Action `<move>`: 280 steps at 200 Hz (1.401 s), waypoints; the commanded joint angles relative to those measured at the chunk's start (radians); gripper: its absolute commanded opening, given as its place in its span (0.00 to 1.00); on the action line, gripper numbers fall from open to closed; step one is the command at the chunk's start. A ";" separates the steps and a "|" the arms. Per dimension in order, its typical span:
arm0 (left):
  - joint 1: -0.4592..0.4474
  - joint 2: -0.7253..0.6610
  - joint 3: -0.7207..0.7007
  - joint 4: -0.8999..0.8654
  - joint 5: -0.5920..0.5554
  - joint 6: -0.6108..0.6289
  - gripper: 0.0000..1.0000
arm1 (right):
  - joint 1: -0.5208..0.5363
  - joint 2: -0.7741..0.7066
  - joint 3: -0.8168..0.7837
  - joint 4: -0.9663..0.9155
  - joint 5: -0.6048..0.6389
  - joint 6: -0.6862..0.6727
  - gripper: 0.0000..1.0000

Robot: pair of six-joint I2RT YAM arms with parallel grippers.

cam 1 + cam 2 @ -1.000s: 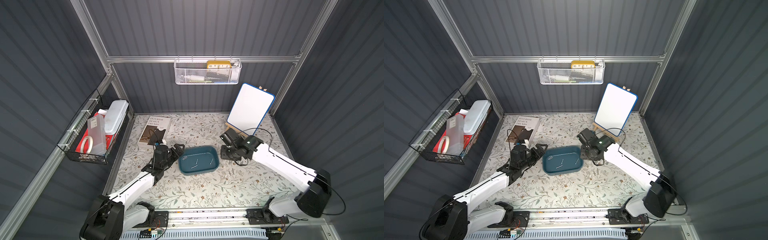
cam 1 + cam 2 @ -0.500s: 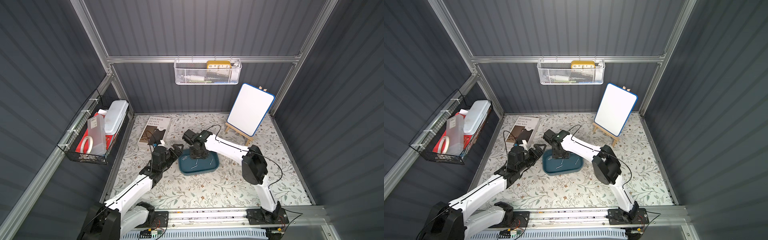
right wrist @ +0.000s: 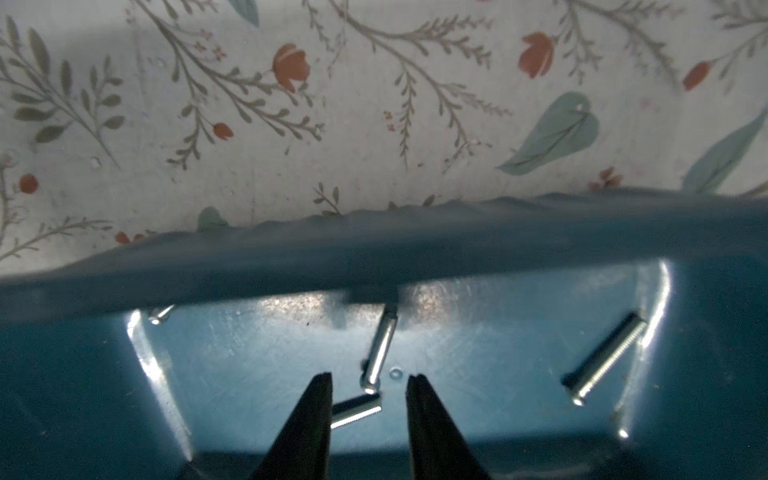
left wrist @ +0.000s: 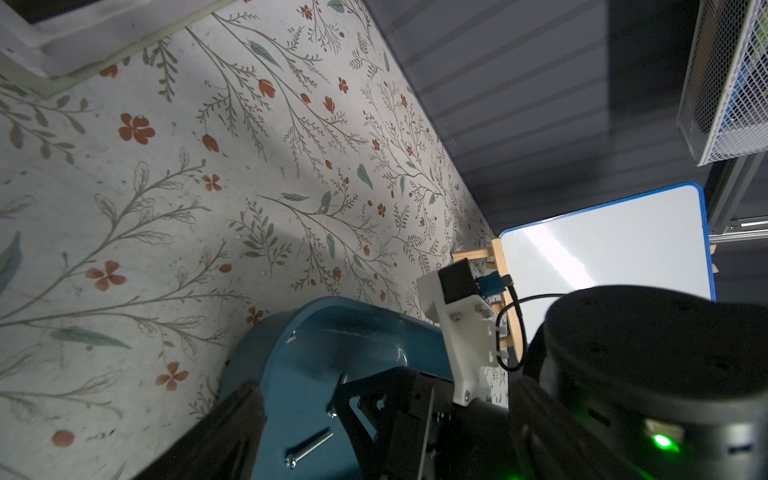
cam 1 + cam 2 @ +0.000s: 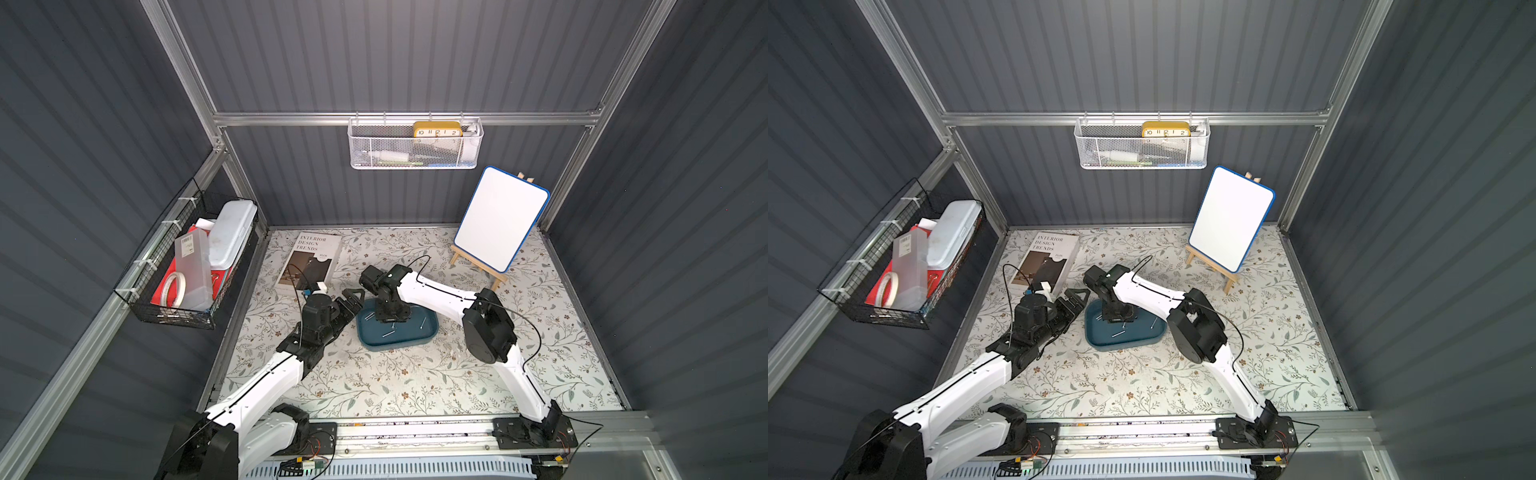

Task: Take out the screws from the storage box
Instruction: Pick up the screw from the storage box.

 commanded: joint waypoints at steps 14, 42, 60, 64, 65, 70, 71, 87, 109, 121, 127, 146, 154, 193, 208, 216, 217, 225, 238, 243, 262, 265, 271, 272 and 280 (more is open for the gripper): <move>-0.003 0.001 -0.005 -0.009 -0.015 -0.005 0.95 | -0.001 0.033 0.008 -0.020 -0.006 0.017 0.29; -0.003 0.004 -0.005 -0.005 -0.017 -0.008 0.95 | -0.001 0.036 -0.024 -0.011 -0.021 0.029 0.26; -0.003 0.009 -0.004 -0.003 -0.017 -0.010 0.95 | -0.001 0.038 -0.048 0.000 -0.028 0.035 0.24; -0.003 0.010 -0.004 -0.001 -0.017 -0.010 0.95 | -0.001 0.038 -0.052 0.001 -0.027 0.036 0.23; -0.003 0.010 -0.004 -0.001 -0.018 -0.010 0.95 | -0.001 0.039 -0.053 0.002 -0.026 0.036 0.23; -0.003 0.011 -0.004 0.001 -0.018 -0.010 0.95 | -0.001 0.038 -0.058 0.004 -0.026 0.037 0.23; -0.003 0.011 -0.004 0.001 -0.017 -0.010 0.95 | -0.001 0.038 -0.059 0.004 -0.026 0.037 0.23; -0.003 0.016 -0.003 0.006 -0.018 -0.012 0.95 | -0.001 0.039 -0.074 0.008 -0.017 0.038 0.22; -0.003 0.028 0.001 0.008 -0.014 -0.008 0.95 | -0.001 0.039 -0.090 0.011 0.002 0.044 0.20; -0.003 0.033 0.001 0.014 -0.010 -0.007 0.95 | -0.002 0.038 -0.096 0.018 0.008 0.042 0.19; -0.003 0.037 0.001 0.017 -0.009 -0.007 0.95 | -0.005 0.041 -0.098 0.023 0.012 0.041 0.18; -0.003 0.045 0.003 0.017 -0.006 -0.005 0.95 | -0.021 0.043 -0.105 0.039 0.013 0.034 0.14; -0.003 0.047 0.004 0.018 -0.006 -0.004 0.95 | -0.031 0.042 -0.107 0.043 0.013 0.031 0.13; -0.003 0.056 0.007 0.025 0.002 0.003 0.95 | -0.094 0.045 -0.110 0.056 0.020 -0.022 0.08; -0.003 0.063 0.013 0.019 0.003 0.005 0.95 | -0.118 0.044 -0.110 0.056 0.020 -0.038 0.07; -0.003 0.068 0.013 0.019 0.004 0.005 0.95 | -0.129 0.045 -0.110 0.054 0.019 -0.046 0.06; -0.003 0.068 0.013 0.019 0.004 0.005 0.95 | -0.130 0.046 -0.109 0.055 0.019 -0.046 0.06; -0.003 0.072 0.013 0.019 0.005 0.005 0.95 | -0.136 0.042 -0.110 0.053 0.019 -0.052 0.06; -0.003 0.080 0.013 0.025 0.011 0.005 0.95 | -0.139 0.040 -0.112 0.053 0.022 -0.066 0.06; -0.003 0.083 0.013 0.027 0.014 0.005 0.95 | -0.140 0.039 -0.110 0.053 0.020 -0.071 0.06; -0.003 0.111 0.023 0.024 0.026 0.007 0.95 | -0.139 0.033 -0.118 0.067 -0.010 -0.087 0.06; -0.003 0.115 0.026 0.021 0.028 0.007 0.95 | -0.139 0.033 -0.121 0.071 -0.013 -0.089 0.06; -0.003 0.125 0.030 0.019 0.031 0.010 0.95 | -0.139 0.028 -0.128 0.078 -0.016 -0.092 0.06; -0.003 0.128 0.031 0.019 0.031 0.011 0.95 | -0.139 0.028 -0.129 0.080 -0.016 -0.093 0.06; -0.003 0.140 0.036 0.017 0.034 0.013 0.95 | -0.139 0.023 -0.135 0.084 -0.020 -0.093 0.06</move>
